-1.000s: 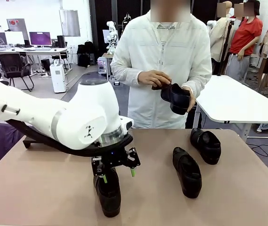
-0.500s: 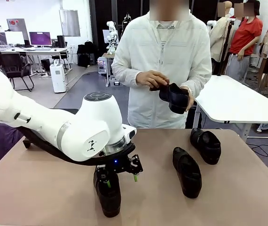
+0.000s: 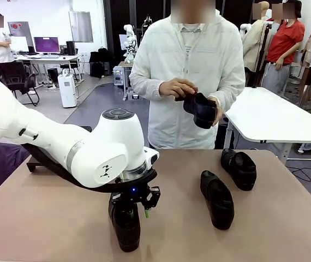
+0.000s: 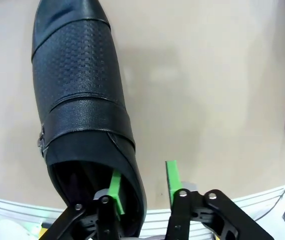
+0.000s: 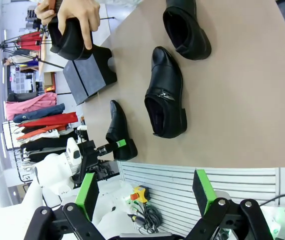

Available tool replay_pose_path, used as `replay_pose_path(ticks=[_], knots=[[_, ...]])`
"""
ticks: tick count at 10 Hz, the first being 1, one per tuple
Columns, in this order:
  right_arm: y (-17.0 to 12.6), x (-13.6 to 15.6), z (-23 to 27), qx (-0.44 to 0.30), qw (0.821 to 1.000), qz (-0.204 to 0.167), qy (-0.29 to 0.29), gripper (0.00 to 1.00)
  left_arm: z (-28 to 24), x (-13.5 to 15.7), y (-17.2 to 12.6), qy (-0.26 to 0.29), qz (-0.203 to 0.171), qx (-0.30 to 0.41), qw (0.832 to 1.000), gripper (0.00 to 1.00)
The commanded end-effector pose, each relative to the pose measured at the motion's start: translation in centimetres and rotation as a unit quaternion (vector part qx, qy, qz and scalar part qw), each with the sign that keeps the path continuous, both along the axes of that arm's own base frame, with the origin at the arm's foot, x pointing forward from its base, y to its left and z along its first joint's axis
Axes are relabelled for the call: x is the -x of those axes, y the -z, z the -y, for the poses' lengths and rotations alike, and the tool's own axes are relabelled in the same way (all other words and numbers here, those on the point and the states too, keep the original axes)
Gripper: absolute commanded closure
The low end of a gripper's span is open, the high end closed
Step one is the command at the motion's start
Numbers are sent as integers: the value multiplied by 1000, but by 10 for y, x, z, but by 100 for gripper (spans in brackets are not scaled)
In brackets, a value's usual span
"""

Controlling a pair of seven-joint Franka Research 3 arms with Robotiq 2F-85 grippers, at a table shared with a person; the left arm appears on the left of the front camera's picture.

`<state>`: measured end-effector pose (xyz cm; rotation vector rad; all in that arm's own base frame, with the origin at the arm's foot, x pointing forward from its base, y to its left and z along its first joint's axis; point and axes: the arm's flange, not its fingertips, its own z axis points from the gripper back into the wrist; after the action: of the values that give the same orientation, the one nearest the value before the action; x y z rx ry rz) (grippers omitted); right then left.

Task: Organize the shoes by placing them on the stand.
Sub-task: Place the Shoe from the middle of the table onto the Shoes Stand.

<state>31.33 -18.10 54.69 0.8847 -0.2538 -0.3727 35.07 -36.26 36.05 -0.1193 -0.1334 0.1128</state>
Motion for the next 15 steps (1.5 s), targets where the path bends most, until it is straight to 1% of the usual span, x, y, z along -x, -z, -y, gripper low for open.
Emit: replay_pose_path(ticks=[1, 4, 5, 6, 7, 8, 9, 10, 11, 13, 14, 15], knots=[[-3, 1, 2, 5, 1000, -3, -3, 0, 5, -5, -1, -12, 0, -11, 1000, 100], [-3, 1, 2, 5, 1000, -3, -3, 0, 2, -5, -3, -10, -6, -23, 1000, 100], [-3, 1, 2, 5, 1000, -3, -3, 0, -3, -5, -7, -4, -6, -21, 1000, 100], [-3, 1, 2, 5, 1000, -3, -3, 0, -13, -1, -20, 27, -5, -13, 1000, 100], [-3, 1, 2, 5, 1000, -3, -3, 0, -27, 3, -36, 38, 3, -4, 999, 100], [-3, 1, 2, 5, 1000, -3, -3, 0, -45, 13, -55, 66, 5, 5, 998, 100], [-3, 1, 2, 5, 1000, -3, -3, 0, -69, 29, -75, 102, 17, 1, 995, 100], [-3, 1, 2, 5, 1000, -3, -3, 0, -99, 51, -98, 132, 35, -1, 991, 100], [-3, 1, 2, 5, 1000, -3, -3, 0, -136, 73, -115, 145, 65, -22, 987, 100], [-3, 1, 2, 5, 1000, -3, -3, 0, -202, 97, -131, 73, 112, -22, 991, 100], [-3, 1, 2, 5, 1000, -3, -3, 0, -237, 107, -132, 65, 130, -32, 989, 100], [-3, 1, 2, 5, 1000, -3, -3, 0, -277, 115, -127, 36, 124, -24, 991, 100]])
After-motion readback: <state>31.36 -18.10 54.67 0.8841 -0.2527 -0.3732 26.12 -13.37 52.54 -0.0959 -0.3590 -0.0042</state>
